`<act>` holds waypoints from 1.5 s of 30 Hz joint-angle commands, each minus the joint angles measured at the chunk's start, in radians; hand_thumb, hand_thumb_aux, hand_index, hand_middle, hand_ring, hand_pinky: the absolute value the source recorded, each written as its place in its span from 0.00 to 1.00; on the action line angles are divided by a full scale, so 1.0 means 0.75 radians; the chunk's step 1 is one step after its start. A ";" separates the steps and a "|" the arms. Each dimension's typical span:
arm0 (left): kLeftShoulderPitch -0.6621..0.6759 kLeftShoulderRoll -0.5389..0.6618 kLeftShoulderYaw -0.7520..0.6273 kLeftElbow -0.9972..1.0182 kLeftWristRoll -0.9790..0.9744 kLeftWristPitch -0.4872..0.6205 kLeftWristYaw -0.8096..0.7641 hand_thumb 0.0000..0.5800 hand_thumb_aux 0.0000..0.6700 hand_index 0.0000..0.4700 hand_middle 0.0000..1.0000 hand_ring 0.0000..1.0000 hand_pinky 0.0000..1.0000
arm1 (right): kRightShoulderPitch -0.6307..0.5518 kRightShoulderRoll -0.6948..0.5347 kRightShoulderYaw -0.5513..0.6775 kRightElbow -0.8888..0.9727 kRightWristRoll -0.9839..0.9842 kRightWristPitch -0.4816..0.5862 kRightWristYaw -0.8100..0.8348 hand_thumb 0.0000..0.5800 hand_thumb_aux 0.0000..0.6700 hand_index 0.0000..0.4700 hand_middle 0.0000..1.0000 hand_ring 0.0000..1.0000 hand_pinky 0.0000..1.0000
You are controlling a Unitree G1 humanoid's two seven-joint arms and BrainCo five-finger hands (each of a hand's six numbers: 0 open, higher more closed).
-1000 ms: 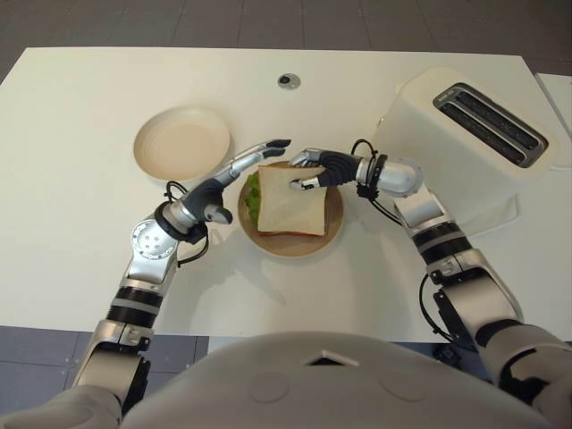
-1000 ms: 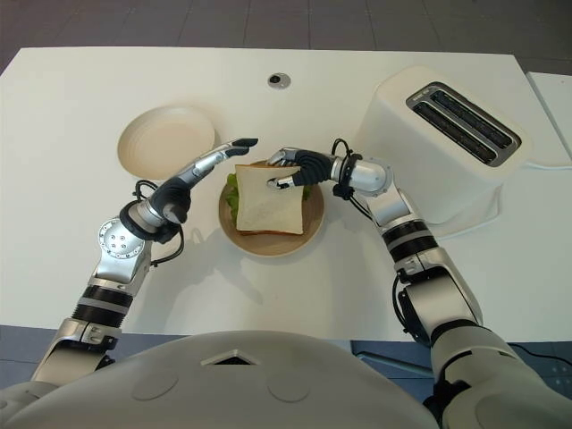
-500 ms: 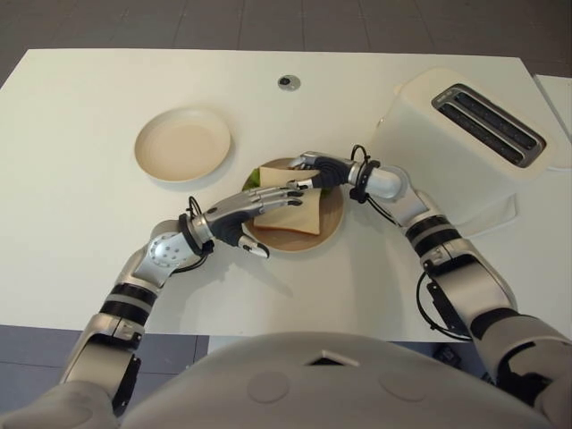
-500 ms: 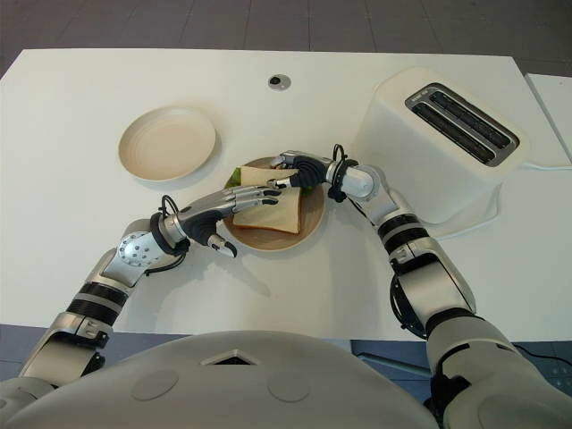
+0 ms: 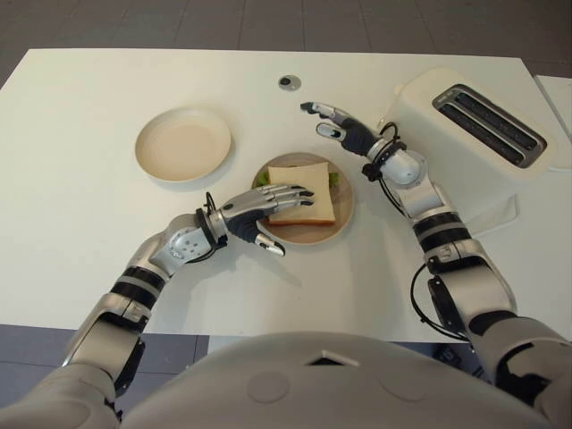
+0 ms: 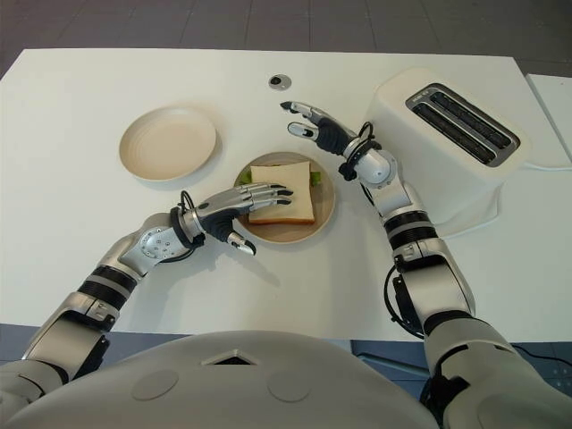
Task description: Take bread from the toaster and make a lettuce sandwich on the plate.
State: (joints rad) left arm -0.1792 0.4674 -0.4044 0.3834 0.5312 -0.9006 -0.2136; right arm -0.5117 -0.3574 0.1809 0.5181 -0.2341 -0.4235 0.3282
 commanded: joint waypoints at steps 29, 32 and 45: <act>-0.022 0.027 -0.079 0.159 -0.081 0.166 -0.053 1.00 1.00 1.00 1.00 1.00 1.00 | 0.565 0.023 0.154 -0.363 0.284 0.052 0.446 1.00 1.00 1.00 1.00 1.00 1.00; -0.130 -0.051 -0.013 0.257 0.083 0.209 0.319 1.00 1.00 1.00 1.00 1.00 1.00 | 0.474 0.088 0.057 -0.252 0.270 0.019 0.262 1.00 1.00 1.00 1.00 1.00 1.00; 0.066 -0.081 0.123 -0.661 -1.244 0.224 0.145 0.00 0.00 0.00 0.00 0.00 0.00 | 0.447 0.239 -0.311 -0.712 0.617 -0.173 -0.029 0.00 0.00 0.00 0.00 0.00 0.00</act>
State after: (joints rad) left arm -0.1404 0.4085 -0.3753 0.0012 -0.2416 -0.8432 -0.0917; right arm -0.1805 -0.1830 0.0112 0.0688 0.2294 -0.5621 0.3697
